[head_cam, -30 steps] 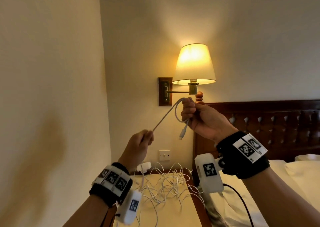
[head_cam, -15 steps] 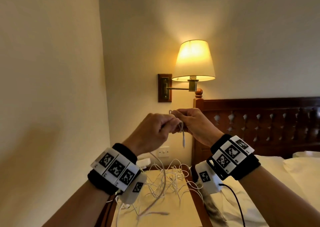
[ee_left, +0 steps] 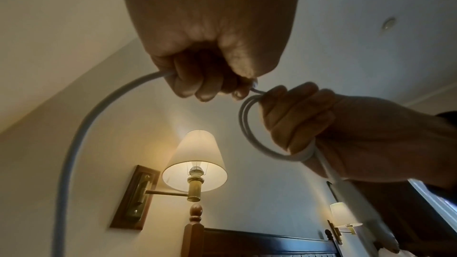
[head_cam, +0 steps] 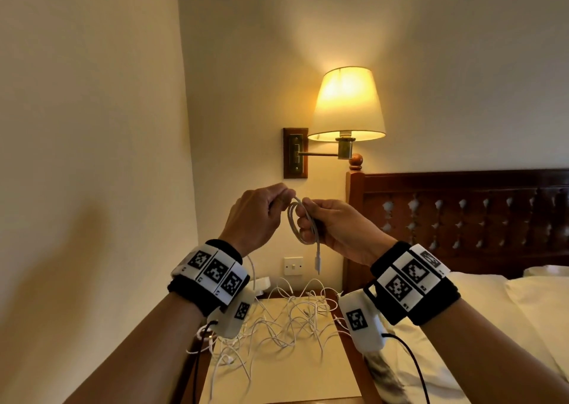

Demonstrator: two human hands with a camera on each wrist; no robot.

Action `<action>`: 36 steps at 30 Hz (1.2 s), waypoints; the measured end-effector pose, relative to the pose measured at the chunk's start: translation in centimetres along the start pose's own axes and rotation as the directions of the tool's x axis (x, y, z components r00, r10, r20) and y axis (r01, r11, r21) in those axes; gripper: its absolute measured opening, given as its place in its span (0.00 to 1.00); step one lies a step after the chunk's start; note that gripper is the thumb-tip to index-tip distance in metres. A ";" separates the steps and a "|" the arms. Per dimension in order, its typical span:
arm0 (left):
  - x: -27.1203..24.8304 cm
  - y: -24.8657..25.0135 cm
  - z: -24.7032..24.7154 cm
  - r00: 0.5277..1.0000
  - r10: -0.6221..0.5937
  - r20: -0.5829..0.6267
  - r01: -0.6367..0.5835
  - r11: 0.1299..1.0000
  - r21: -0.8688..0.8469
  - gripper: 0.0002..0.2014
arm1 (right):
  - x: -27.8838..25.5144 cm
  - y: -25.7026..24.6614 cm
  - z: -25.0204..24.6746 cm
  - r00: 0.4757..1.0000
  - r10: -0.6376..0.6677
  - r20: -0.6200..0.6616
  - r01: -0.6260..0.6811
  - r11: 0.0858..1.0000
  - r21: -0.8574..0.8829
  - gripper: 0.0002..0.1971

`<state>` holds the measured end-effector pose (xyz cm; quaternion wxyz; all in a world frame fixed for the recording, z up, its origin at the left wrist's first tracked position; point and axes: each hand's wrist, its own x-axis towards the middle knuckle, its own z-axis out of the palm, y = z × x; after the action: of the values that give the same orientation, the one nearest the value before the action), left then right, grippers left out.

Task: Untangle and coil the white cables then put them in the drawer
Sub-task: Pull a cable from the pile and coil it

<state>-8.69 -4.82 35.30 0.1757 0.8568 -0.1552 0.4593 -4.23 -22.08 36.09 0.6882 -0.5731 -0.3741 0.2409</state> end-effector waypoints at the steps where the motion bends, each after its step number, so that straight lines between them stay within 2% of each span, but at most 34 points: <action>1: -0.2 -0.2 0.3 1.000 -0.014 -0.007 0.014 1.000 -0.016 0.14 | 0.0 0.0 0.0 1.000 0.026 0.001 -0.026 0.998 0.056 0.16; 4: -0.7 -0.9 1.2 0.996 -0.090 -0.001 0.090 0.992 -0.088 0.22 | 0.0 0.1 0.2 0.996 0.085 0.005 -0.084 0.968 0.235 0.16; 8: -2.1 -2.1 2.1 0.985 -0.159 0.073 0.168 0.975 -0.147 0.19 | -0.3 0.2 -0.3 0.993 0.116 0.007 -0.107 0.887 0.449 0.14; 12: -4.6 -3.6 3.3 0.972 -0.192 0.136 0.216 0.957 -0.193 0.15 | -0.4 -0.3 -1.0 0.994 0.104 -0.029 -0.073 0.846 0.528 0.16; 15: -6.9 -4.3 4.2 0.946 -0.260 0.193 0.295 0.938 -0.182 0.14 | -0.2 -1.2 -1.9 0.995 0.038 -0.095 0.023 0.823 0.567 0.15; 17: -8.4 -3.8 4.4 0.907 -0.271 0.321 0.331 0.932 -0.147 0.16 | 0.0 -2.0 -2.8 0.988 -0.016 -0.152 0.096 0.839 0.536 0.14; 18: -9.0 -3.1 4.5 0.884 -0.231 0.406 0.302 0.945 -0.121 0.17 | 0.1 -2.2 -3.1 0.985 -0.037 -0.170 0.116 0.868 0.482 0.14; 20: -9.0 -0.6 4.2 0.843 -0.084 0.531 0.158 0.983 -0.095 0.19 | 0.5 -1.8 -3.2 0.977 -0.082 -0.196 0.134 0.955 0.264 0.14; 21: -8.4 0.8 3.6 0.836 -0.012 0.549 0.072 0.993 -0.089 0.20 | 0.7 -1.4 -3.1 0.974 -0.107 -0.200 0.133 0.984 0.121 0.14; 23: -6.3 3.3 2.2 0.857 0.075 0.510 -0.017 0.993 -0.117 0.19 | 1.1 -0.6 -2.7 0.971 -0.148 -0.189 0.131 0.987 -0.096 0.14; 25: -4.2 4.8 0.5 0.891 0.117 0.438 -0.036 0.981 -0.189 0.15 | 1.2 -0.1 -2.4 0.972 -0.173 -0.157 0.141 0.970 -0.196 0.15; 28: -2.1 4.6 -0.6 0.950 0.123 0.287 -0.077 0.983 -0.167 0.11 | 0.8 0.2 -2.1 0.976 -0.182 -0.117 0.139 0.942 -0.305 0.16; 31: -0.8 3.0 -0.7 0.984 0.107 0.140 -0.097 0.993 -0.073 0.10 | 0.4 0.6 -1.8 0.982 -0.173 -0.072 0.145 0.945 -0.292 0.16; 36: 0.1 1.0 0.1 0.998 0.035 0.045 -0.037 0.999 0.036 0.10 | 0.3 0.6 -1.3 0.987 -0.154 -0.035 0.138 0.947 -0.292 0.16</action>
<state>-8.99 -5.78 35.51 0.1482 0.8669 -0.1661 0.4461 -2.95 -22.48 35.51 0.6237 -0.6447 -0.4266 0.1156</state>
